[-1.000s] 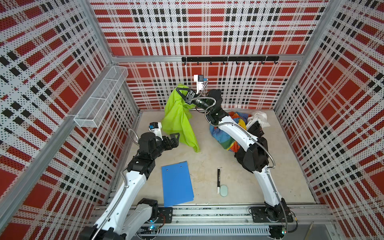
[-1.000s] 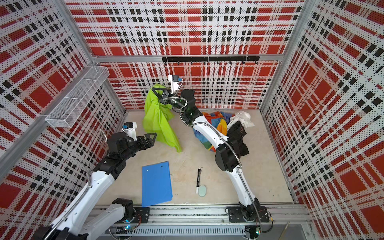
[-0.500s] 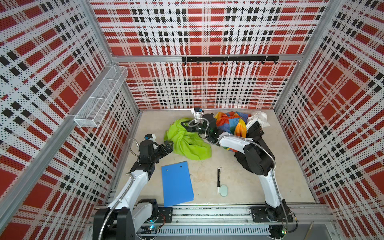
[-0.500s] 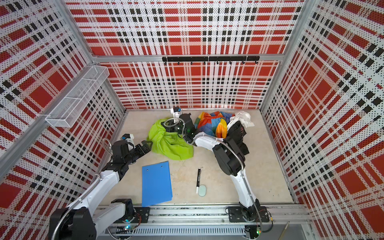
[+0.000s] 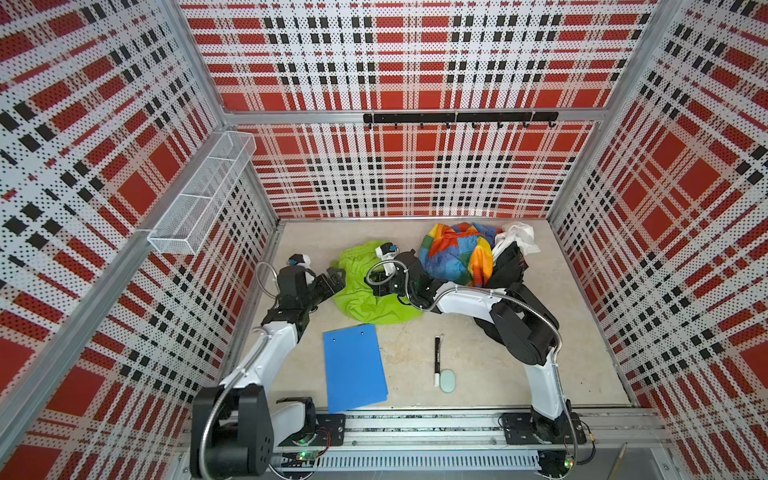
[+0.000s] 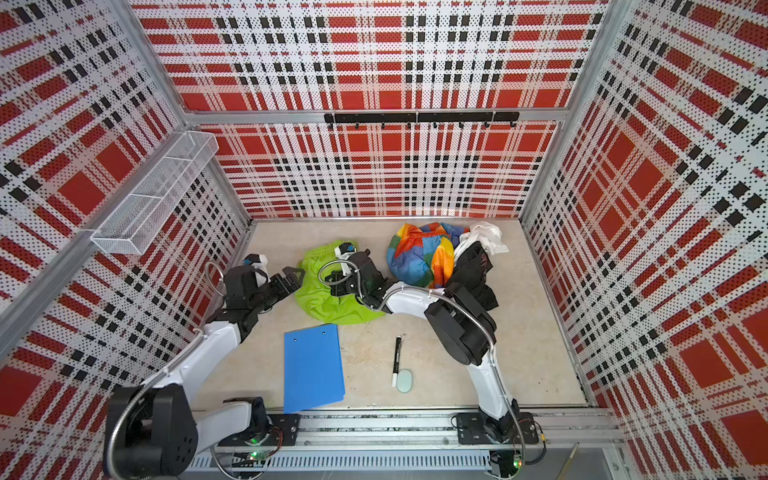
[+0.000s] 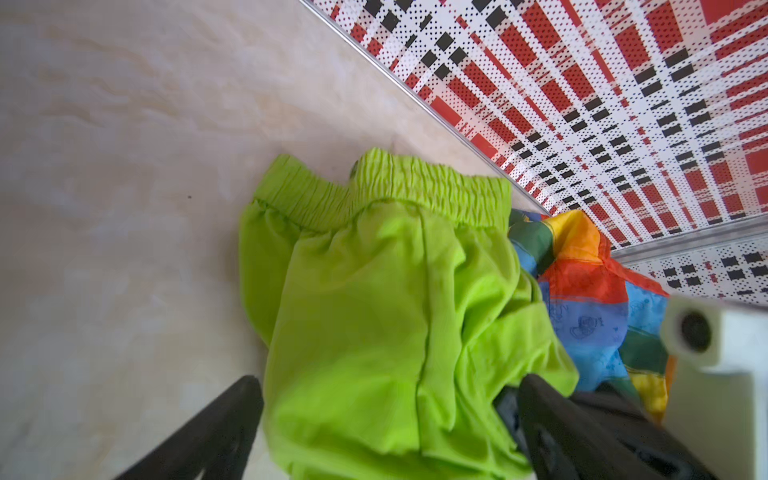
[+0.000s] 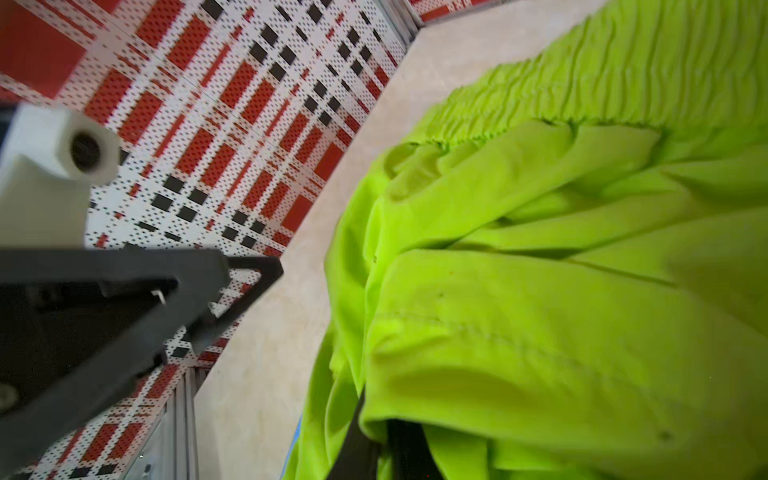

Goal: Pick out a specific cloth from the pile

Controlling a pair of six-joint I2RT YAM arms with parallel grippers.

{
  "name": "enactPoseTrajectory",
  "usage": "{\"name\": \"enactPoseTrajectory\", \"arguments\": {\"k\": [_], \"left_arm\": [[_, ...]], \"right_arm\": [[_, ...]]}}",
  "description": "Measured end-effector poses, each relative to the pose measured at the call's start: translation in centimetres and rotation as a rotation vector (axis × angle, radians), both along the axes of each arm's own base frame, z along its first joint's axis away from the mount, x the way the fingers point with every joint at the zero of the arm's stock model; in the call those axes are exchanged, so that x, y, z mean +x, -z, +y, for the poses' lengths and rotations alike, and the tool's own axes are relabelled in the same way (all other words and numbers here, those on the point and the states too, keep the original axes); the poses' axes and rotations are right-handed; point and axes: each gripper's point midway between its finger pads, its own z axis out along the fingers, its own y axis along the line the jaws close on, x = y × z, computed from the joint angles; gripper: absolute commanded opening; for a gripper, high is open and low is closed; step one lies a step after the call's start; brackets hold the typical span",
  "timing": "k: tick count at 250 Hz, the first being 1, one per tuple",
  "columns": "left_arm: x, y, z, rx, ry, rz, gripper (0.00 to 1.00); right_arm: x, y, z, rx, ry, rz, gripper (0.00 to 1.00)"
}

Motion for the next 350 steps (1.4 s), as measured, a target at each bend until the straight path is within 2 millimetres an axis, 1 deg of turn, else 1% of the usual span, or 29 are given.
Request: {"name": "enactPoseTrajectory", "arguments": {"k": [12,26,37,46,59,69,87,101,112,123,136,149,175,185,206,227,238,256,281,304,325,350], "left_arm": [[1.0,0.0,-0.1,0.009,0.003,-0.003,0.99],[2.2,0.3,-0.5,0.025,0.011,0.004,0.99],[3.1,0.8,-1.1,0.036,0.027,0.013,0.99],[3.8,1.5,-1.5,0.046,0.040,0.027,0.99],[4.8,2.5,-2.2,0.058,0.058,0.048,0.99],[5.5,3.3,-2.6,0.067,0.069,0.064,0.99],[6.4,4.9,-2.9,0.086,0.075,0.094,0.99],[6.9,5.8,-3.2,0.094,0.084,0.111,0.99],[7.2,6.3,-3.4,0.098,0.093,0.121,0.99],[7.4,6.7,-3.8,0.101,0.106,0.126,0.99],[7.6,7.0,-4.2,0.108,0.117,0.127,0.99],[7.6,7.1,-4.9,0.116,0.136,0.125,0.99],[7.2,7.3,-6.7,0.122,0.177,0.124,0.99],[7.0,7.6,-7.1,0.123,0.186,0.125,0.99],[6.4,8.5,-7.6,0.124,0.200,0.141,0.99],[5.6,9.6,-7.5,0.124,0.201,0.164,0.99],[5.4,10.0,-7.5,0.124,0.201,0.170,0.99],[5.4,10.0,-7.5,0.123,0.200,0.168,0.99],[5.6,9.9,-7.5,0.124,0.199,0.159,0.99],[5.7,9.9,-7.5,0.124,0.193,0.156,0.99],[5.9,10.0,-7.4,0.133,0.179,0.150,0.99],[6.2,9.9,-7.1,0.145,0.155,0.142,0.99]], "right_arm": [[-0.2,0.9,-0.4,-0.025,0.010,0.009,0.30],[-0.4,2.1,-1.1,-0.069,0.024,0.019,0.43],[-0.6,3.0,-1.9,-0.108,0.040,0.035,0.54],[-0.8,3.3,-2.6,-0.134,0.051,0.038,0.60],[-1.3,3.3,-3.7,-0.168,0.066,0.034,0.67],[-1.6,3.0,-4.6,-0.184,0.082,0.032,0.71],[-2.2,1.6,-6.4,-0.191,0.121,0.020,0.74],[-2.5,0.6,-7.4,-0.187,0.150,0.013,0.72],[-2.7,0.0,-8.2,-0.184,0.174,0.013,0.67],[-2.7,0.0,-8.8,-0.187,0.197,0.015,0.63],[-2.6,0.5,-9.3,-0.194,0.218,0.029,0.60],[-2.7,1.5,-9.9,-0.215,0.234,0.048,0.58],[-3.1,4.3,-10.9,-0.284,0.258,0.102,0.52],[-3.2,5.3,-11.2,-0.307,0.268,0.123,0.50],[-3.5,7.1,-11.9,-0.342,0.285,0.158,0.45],[-3.5,8.7,-12.0,-0.365,0.287,0.180,0.42],[-3.3,9.6,-11.7,-0.369,0.283,0.190,0.40],[-2.8,10.8,-10.7,-0.363,0.267,0.199,0.37],[-1.0,10.5,-8.0,-0.309,0.238,0.179,0.34],[0.6,10.6,-6.0,-0.268,0.218,0.169,0.31],[2.1,10.4,-4.5,-0.217,0.202,0.164,0.29],[3.4,10.3,-3.4,-0.154,0.178,0.178,0.28]]}}
